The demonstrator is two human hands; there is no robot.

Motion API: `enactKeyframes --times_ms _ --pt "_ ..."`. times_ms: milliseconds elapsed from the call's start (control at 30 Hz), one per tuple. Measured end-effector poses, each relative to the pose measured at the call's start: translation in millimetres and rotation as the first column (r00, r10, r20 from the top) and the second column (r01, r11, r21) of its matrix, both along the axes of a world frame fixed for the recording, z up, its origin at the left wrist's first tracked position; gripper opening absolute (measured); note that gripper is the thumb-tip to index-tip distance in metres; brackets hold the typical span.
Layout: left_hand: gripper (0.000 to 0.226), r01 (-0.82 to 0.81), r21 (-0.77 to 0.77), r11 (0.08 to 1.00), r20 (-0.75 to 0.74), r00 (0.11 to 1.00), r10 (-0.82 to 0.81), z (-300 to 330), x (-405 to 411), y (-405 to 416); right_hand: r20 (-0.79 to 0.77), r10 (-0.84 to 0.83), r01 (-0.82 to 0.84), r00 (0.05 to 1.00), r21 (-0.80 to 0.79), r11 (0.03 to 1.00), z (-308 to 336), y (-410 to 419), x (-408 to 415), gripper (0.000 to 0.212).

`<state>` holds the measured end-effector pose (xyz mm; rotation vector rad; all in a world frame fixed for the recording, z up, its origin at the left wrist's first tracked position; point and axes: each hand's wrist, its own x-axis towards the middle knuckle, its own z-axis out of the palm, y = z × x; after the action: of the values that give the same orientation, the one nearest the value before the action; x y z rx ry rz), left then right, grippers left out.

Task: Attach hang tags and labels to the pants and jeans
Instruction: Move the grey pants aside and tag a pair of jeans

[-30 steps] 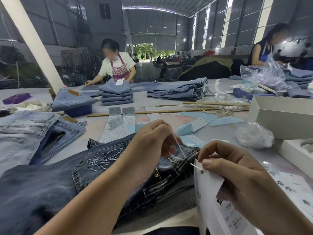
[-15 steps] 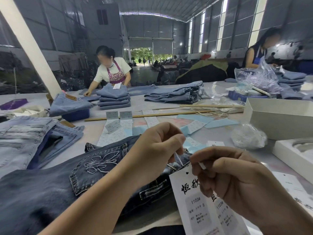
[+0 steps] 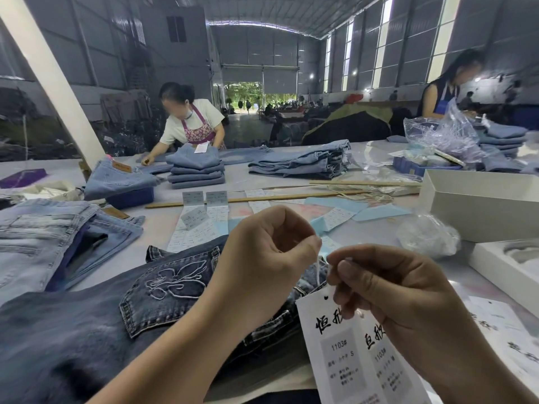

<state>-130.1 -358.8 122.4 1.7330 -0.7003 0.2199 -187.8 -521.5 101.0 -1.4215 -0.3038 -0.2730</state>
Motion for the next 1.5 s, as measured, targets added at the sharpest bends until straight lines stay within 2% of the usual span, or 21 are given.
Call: enactKeyframes --times_ms 100,200,333,433,533,633,733,900,1033,1167,1267,1367,1500 --pt "0.011 -0.018 0.004 1.0 0.003 1.0 0.018 -1 -1 0 0.091 -0.077 0.083 0.993 -0.067 0.994 -2 4 1 0.048" --pt "0.014 -0.02 0.005 1.0 -0.003 1.0 0.02 0 -3 2 0.172 -0.159 0.175 0.972 -0.086 0.981 0 8 0 0.019" --pt "0.015 -0.02 0.008 1.0 -0.008 1.0 0.02 -1 -2 2 0.24 -0.297 0.33 0.924 -0.108 0.938 -1 13 -1 0.017" --pt "0.017 0.068 -0.005 0.998 -0.051 0.996 -0.068 -1 -2 2 0.26 -0.334 0.365 0.906 -0.077 0.928 -3 17 -1 0.018" --pt "0.019 0.151 -0.034 0.988 -0.1 0.983 -0.153 -3 -2 1 0.244 -0.315 0.333 0.917 -0.034 0.942 -4 19 1 0.015" --pt "0.006 0.185 -0.104 0.977 -0.162 0.966 -0.201 -5 -1 -1 0.216 -0.282 0.284 0.935 0.024 0.959 -6 19 3 0.016" --pt "0.019 0.173 -0.156 0.973 -0.179 0.963 -0.2 -10 0 -2 0.193 -0.256 0.244 0.947 0.085 0.966 -9 22 5 0.027" --pt "0.013 0.131 -0.243 0.961 -0.173 0.969 -0.176 -13 2 -2 0.191 -0.272 0.26 0.943 0.085 0.962 -16 26 9 0.025" --pt "0.01 0.14 -0.287 0.948 -0.166 0.967 -0.193 -12 4 -1 0.182 -0.21 0.181 0.961 0.161 0.97 -16 27 12 0.027" --pt "0.012 0.119 -0.263 0.957 -0.161 0.973 -0.166 -18 6 -1 0.153 -0.132 0.094 0.979 0.235 0.967 -17 28 15 0.04" --pt "0.011 0.101 -0.227 0.969 -0.116 0.985 -0.13 -21 7 -2 0.139 -0.117 0.077 0.983 0.268 0.96 -18 28 15 0.035" --pt "0.018 0.122 -0.177 0.977 -0.073 0.988 -0.137 -21 7 -2 0.134 -0.135 0.095 0.982 0.269 0.958 -18 27 15 0.016" --pt "0.02 0.138 -0.169 0.976 -0.077 0.985 -0.153 -19 7 -1 0.149 -0.131 0.09 0.98 0.253 0.963 -18 29 16 0.025"
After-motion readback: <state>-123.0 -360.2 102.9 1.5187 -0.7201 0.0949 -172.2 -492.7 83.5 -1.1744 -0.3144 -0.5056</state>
